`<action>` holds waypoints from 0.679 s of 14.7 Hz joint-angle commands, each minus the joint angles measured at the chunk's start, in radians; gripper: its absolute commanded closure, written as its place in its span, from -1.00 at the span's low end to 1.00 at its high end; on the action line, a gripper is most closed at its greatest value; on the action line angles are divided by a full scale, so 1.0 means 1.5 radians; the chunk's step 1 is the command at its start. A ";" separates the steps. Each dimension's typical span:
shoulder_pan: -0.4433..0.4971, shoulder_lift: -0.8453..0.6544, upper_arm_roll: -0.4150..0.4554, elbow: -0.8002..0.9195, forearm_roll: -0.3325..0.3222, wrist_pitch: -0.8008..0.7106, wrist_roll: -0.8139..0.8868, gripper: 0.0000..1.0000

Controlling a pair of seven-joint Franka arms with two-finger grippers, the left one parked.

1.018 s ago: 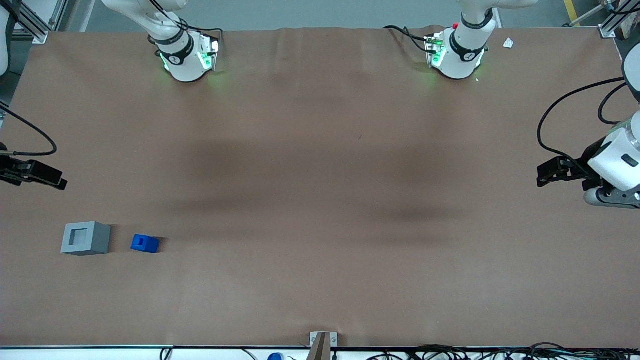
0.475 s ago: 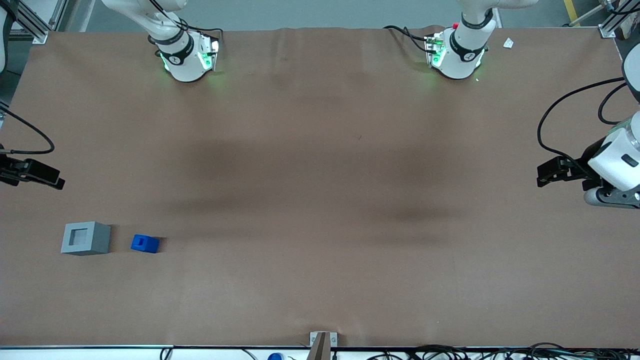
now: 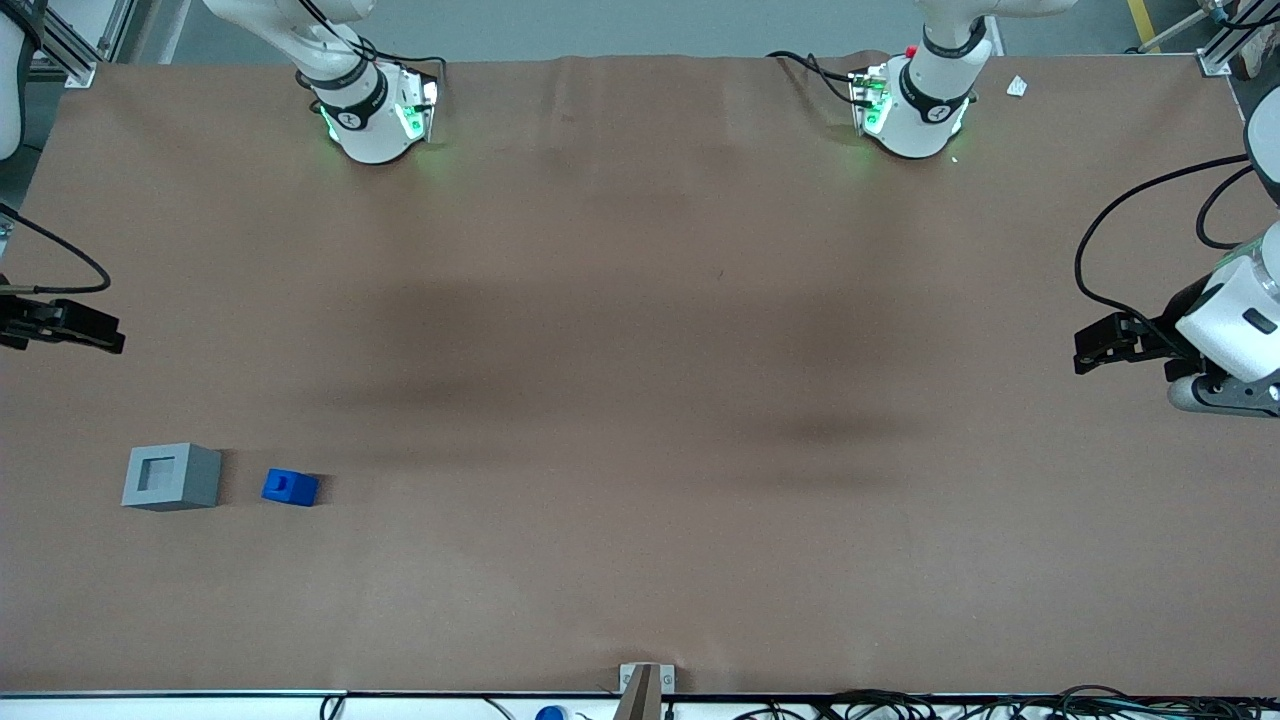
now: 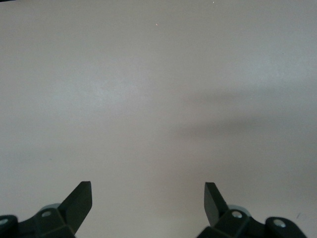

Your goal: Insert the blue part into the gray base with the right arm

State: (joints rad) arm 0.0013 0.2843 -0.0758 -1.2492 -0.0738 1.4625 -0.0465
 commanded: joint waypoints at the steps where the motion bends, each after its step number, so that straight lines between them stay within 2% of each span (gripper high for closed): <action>1: -0.003 -0.011 0.004 -0.043 -0.016 0.048 -0.005 -1.00; 4: -0.033 0.018 0.004 -0.109 -0.004 0.154 -0.009 -1.00; 6: -0.044 0.052 0.001 -0.118 0.068 0.192 -0.005 -1.00; 10: -0.045 0.123 0.000 -0.120 0.081 0.282 0.001 -1.00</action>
State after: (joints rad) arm -0.0647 0.4350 -0.0800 -1.4287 0.0325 1.8409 -0.0476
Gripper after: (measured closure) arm 0.000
